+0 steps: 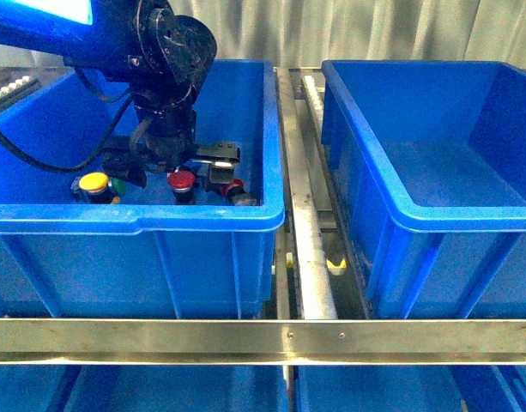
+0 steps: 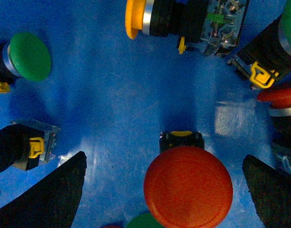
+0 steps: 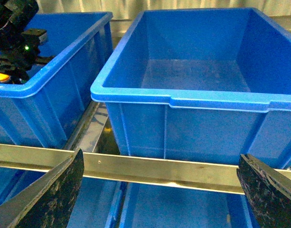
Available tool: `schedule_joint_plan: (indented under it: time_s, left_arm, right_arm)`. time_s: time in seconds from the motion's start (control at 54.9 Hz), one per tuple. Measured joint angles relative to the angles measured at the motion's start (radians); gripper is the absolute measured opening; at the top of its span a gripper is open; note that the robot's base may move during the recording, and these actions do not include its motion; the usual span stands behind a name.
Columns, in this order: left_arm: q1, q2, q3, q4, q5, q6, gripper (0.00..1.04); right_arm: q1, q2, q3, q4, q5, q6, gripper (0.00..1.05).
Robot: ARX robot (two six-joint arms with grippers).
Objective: Pick red and yellow buttons and place in box
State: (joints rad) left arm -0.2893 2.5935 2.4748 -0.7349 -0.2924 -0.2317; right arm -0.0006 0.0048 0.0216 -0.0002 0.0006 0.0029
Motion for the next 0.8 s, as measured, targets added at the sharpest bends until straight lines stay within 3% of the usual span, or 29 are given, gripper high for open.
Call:
schedule_joint_plan:
  time_s: [0.164, 0.565, 0.801]
  left_arm:
    - [-0.009, 0.06, 0.101, -0.049, -0.008, 0.0, 0.94]
    - [-0.018, 0.092, 0.158, -0.075, -0.05, -0.001, 0.36]
    - [-0.006, -0.033, -0.071, 0.073, -0.01, -0.001, 0.34]
  right_arm:
    - [0.0, 0.0, 0.0, 0.0, 0.0, 0.0, 0.98]
    - [0.0, 0.0, 0.0, 0.0, 0.0, 0.0, 0.98]
    - [0.0, 0.0, 0.0, 0.0, 0.0, 0.0, 0.98]
